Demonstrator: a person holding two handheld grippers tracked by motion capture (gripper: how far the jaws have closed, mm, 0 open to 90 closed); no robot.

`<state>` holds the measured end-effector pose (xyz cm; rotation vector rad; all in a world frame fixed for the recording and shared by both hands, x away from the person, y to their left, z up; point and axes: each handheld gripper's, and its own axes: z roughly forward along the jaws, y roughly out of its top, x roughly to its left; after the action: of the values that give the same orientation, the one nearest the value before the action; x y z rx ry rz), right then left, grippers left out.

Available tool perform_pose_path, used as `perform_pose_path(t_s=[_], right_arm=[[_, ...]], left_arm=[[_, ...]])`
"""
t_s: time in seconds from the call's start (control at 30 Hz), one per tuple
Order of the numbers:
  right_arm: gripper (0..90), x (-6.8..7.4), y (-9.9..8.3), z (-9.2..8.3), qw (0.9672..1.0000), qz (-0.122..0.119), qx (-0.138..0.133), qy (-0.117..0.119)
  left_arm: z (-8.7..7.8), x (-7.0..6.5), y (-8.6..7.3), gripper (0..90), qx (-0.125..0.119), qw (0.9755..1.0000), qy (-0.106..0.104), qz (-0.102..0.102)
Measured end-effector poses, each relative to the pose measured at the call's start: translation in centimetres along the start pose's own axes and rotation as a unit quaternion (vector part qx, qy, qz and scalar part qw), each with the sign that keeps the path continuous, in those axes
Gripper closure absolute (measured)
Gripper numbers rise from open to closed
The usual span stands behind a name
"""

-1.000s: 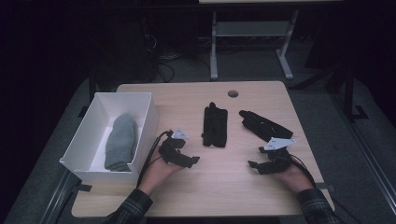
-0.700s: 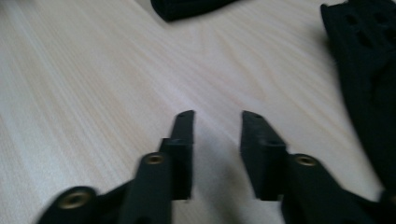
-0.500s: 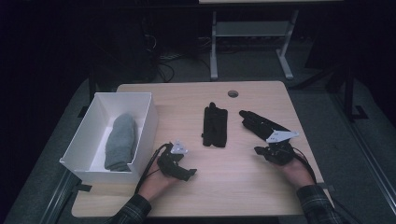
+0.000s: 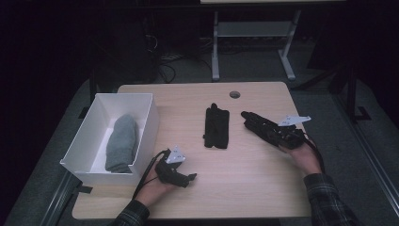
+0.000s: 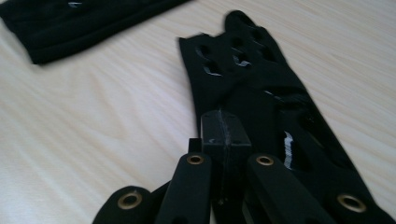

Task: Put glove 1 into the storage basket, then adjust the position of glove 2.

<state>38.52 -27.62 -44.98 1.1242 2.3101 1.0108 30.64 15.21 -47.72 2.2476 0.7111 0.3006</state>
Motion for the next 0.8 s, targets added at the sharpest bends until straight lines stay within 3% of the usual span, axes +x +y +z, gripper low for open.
perform_pose_path(t_s=[0.13, 0.23, 0.4, 0.8], right_arm=[[90.0, -1.0, -0.6, -0.1, 0.9998, 0.016, 0.007, -0.01], [90.0, -1.3, -1.0, 0.0, 0.9995, 0.013, 0.021, -0.018], [90.0, -1.5, -1.5, 0.6, 0.9989, 0.017, 0.042, -0.012], [90.0, 0.3, -1.5, 0.5, 0.9978, -0.003, 0.061, 0.025]], left_arm=[[0.0, 0.0, 0.0, 12.9, 0.0, 1.0, 0.0, 0.0], [0.0, 0.0, 0.0, 12.9, 0.0, 1.0, 0.0, -0.001], [0.0, 0.0, 0.0, 12.9, 0.0, 1.0, 0.0, 0.0], [0.0, 0.0, 0.0, 13.0, 0.0, 1.0, 0.0, -0.001]])
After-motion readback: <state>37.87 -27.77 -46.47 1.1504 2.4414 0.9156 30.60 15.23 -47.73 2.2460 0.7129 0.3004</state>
